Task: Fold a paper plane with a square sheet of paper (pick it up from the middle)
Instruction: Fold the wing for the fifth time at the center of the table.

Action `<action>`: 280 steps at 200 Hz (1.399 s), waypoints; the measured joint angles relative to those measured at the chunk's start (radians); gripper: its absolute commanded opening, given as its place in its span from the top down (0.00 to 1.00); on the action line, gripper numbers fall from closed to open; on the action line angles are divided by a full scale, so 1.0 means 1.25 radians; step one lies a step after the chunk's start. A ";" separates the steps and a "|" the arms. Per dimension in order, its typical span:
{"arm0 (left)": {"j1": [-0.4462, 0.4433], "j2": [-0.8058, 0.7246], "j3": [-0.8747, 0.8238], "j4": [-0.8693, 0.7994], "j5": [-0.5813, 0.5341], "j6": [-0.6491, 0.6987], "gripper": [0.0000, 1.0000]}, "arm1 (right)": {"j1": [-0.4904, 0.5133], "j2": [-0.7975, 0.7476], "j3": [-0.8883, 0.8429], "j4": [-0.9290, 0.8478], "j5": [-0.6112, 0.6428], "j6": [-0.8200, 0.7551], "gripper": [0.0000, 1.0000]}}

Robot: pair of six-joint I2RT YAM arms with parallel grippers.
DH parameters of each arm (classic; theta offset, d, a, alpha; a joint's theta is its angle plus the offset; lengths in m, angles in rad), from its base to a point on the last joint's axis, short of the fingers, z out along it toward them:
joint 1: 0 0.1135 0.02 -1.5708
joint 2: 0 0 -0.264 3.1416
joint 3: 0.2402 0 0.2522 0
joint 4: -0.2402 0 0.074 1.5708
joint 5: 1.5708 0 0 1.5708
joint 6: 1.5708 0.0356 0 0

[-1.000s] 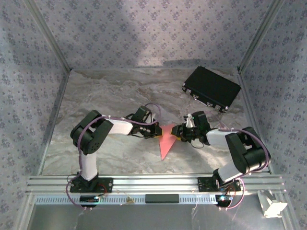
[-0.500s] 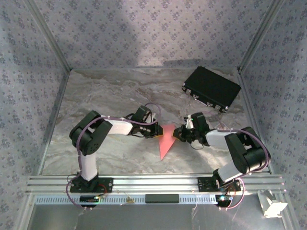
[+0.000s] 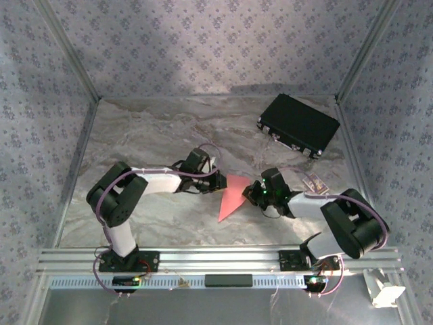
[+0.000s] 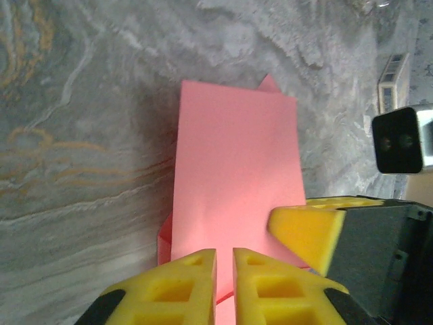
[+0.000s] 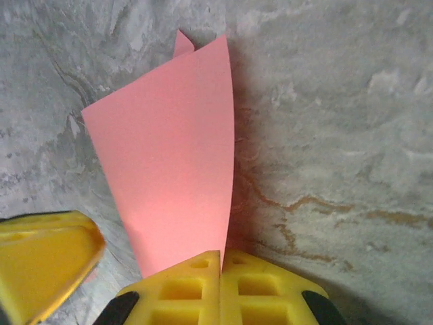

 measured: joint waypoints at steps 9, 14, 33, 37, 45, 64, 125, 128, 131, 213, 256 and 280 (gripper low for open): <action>-0.002 0.003 0.000 0.002 0.000 -0.002 0.89 | 0.005 -0.007 -0.003 0.001 0.013 0.011 0.94; -0.004 0.006 0.000 0.003 0.000 -0.002 0.89 | 0.007 -0.011 -0.005 0.001 0.019 0.018 0.94; -0.007 0.017 0.000 0.002 -0.001 -0.003 0.91 | 0.007 -0.022 -0.006 -0.001 0.035 0.032 0.92; -0.007 0.020 0.000 0.002 -0.002 -0.002 0.92 | 0.007 -0.024 -0.006 -0.001 0.037 0.032 0.92; -0.008 0.025 0.000 0.000 -0.003 -0.002 0.93 | 0.007 -0.029 -0.006 -0.001 0.039 0.036 0.90; -0.008 0.043 0.000 -0.001 -0.006 -0.002 0.95 | 0.007 -0.034 -0.006 -0.001 0.039 0.037 0.87; -0.006 0.061 0.011 -0.011 -0.003 0.010 0.96 | -0.027 -0.034 -0.006 -0.002 -0.013 -0.016 0.79; -0.006 0.061 0.012 -0.013 -0.003 0.010 0.96 | -0.030 -0.034 -0.005 -0.002 -0.018 -0.021 0.79; -0.006 0.061 0.012 -0.013 -0.003 0.011 0.96 | -0.033 -0.034 -0.005 -0.002 -0.023 -0.024 0.79; -0.006 0.062 0.017 -0.020 -0.003 0.016 0.97 | -0.087 0.016 0.023 -0.001 -0.135 -0.109 0.87; -0.006 0.062 0.018 -0.021 -0.003 0.016 0.96 | -0.099 0.016 0.023 -0.001 -0.155 -0.125 0.92; -0.006 0.062 0.018 -0.021 -0.003 0.017 0.92 | -0.099 0.016 0.023 0.000 -0.160 -0.126 0.93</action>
